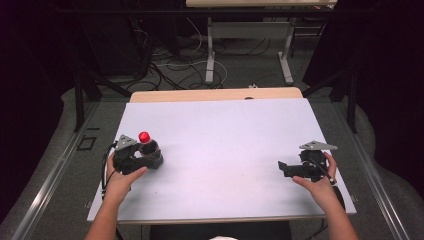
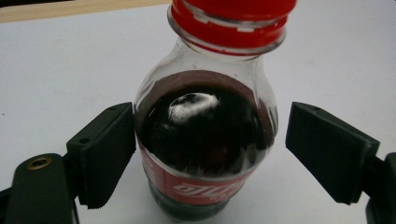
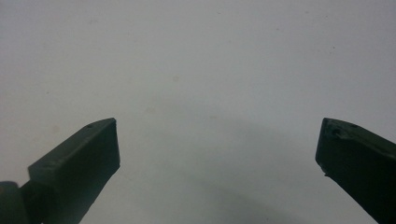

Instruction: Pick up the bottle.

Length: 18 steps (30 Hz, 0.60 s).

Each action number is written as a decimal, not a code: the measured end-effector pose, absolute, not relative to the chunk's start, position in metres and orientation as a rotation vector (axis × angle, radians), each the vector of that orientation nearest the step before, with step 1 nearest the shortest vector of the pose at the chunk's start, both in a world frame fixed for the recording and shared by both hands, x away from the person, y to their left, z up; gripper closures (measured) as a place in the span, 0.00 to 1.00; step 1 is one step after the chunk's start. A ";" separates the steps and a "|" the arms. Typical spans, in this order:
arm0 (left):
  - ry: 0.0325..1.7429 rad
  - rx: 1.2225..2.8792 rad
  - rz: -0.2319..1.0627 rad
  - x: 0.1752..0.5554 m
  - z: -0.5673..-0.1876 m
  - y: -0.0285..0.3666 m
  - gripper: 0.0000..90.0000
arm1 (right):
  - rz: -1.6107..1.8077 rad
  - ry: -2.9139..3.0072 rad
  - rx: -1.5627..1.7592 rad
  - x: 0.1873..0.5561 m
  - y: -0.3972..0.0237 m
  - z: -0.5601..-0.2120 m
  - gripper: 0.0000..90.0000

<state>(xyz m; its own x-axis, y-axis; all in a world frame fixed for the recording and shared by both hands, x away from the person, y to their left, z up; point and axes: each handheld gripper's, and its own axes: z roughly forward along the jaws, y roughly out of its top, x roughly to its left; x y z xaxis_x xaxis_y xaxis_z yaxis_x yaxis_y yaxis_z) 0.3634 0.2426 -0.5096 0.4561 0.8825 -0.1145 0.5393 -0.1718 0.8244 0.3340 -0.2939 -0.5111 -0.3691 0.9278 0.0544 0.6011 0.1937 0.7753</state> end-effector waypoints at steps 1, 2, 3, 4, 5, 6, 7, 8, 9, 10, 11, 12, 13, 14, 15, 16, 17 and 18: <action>1.207 1.852 0.504 0.364 -0.511 0.242 0.20 | 1.026 2.047 1.428 0.334 -0.293 -0.511 0.00; 1.210 1.864 0.509 0.365 -0.512 0.241 0.21 | 1.020 2.049 1.424 0.333 -0.293 -0.511 0.00; 1.207 1.875 0.518 0.365 -0.513 0.241 0.21 | 1.020 2.049 1.424 0.333 -0.293 -0.511 0.00; 1.210 1.873 0.518 0.364 -0.514 0.241 0.21 | 1.028 2.049 1.419 0.334 -0.293 -0.511 0.00; 1.218 1.860 0.514 0.364 -0.515 0.242 0.22 | 1.026 2.054 1.410 0.334 -0.293 -0.511 0.00; 1.222 1.861 0.518 0.363 -0.515 0.243 0.24 | 1.027 2.054 1.415 0.334 -0.292 -0.512 0.00; 1.224 1.863 0.516 0.363 -0.516 0.243 0.26 | 1.025 2.056 1.421 0.334 -0.291 -0.512 0.00; 1.218 1.867 0.519 0.363 -0.516 0.245 0.27 | 1.025 2.057 1.419 0.335 -0.291 -0.513 0.00; 1.223 1.863 0.508 0.363 -0.517 0.245 0.28 | 1.018 2.063 1.415 0.335 -0.291 -0.514 0.00; 1.221 1.868 0.509 0.363 -0.519 0.246 0.28 | 1.018 2.064 1.420 0.335 -0.291 -0.514 0.00; 1.221 1.868 0.509 0.363 -0.520 0.246 0.29 | 1.016 2.063 1.426 0.335 -0.290 -0.515 0.00; 1.226 1.871 0.504 0.363 -0.521 0.246 0.29 | 1.012 2.069 1.421 0.335 -0.290 -0.515 0.00; 1.224 1.870 0.501 0.363 -0.522 0.246 0.29 | 1.010 2.075 1.411 0.336 -0.289 -0.516 0.00; 1.222 1.867 0.504 0.363 -0.522 0.245 0.29 | 1.010 2.075 1.411 0.336 -0.289 -0.516 0.00; 1.221 1.868 0.511 0.363 -0.522 0.245 0.30 | 1.011 2.073 1.415 0.336 -0.288 -0.516 0.00; 1.216 1.872 0.518 0.363 -0.522 0.245 0.30 | 1.015 2.072 1.422 0.335 -0.287 -0.516 0.00; 1.214 1.869 0.522 0.363 -0.523 0.245 0.30 | 1.014 2.074 1.417 0.336 -0.287 -0.517 0.00; 1.215 1.867 0.524 0.363 -0.523 0.245 0.30 | 1.008 2.075 1.414 0.335 -0.287 -0.517 0.00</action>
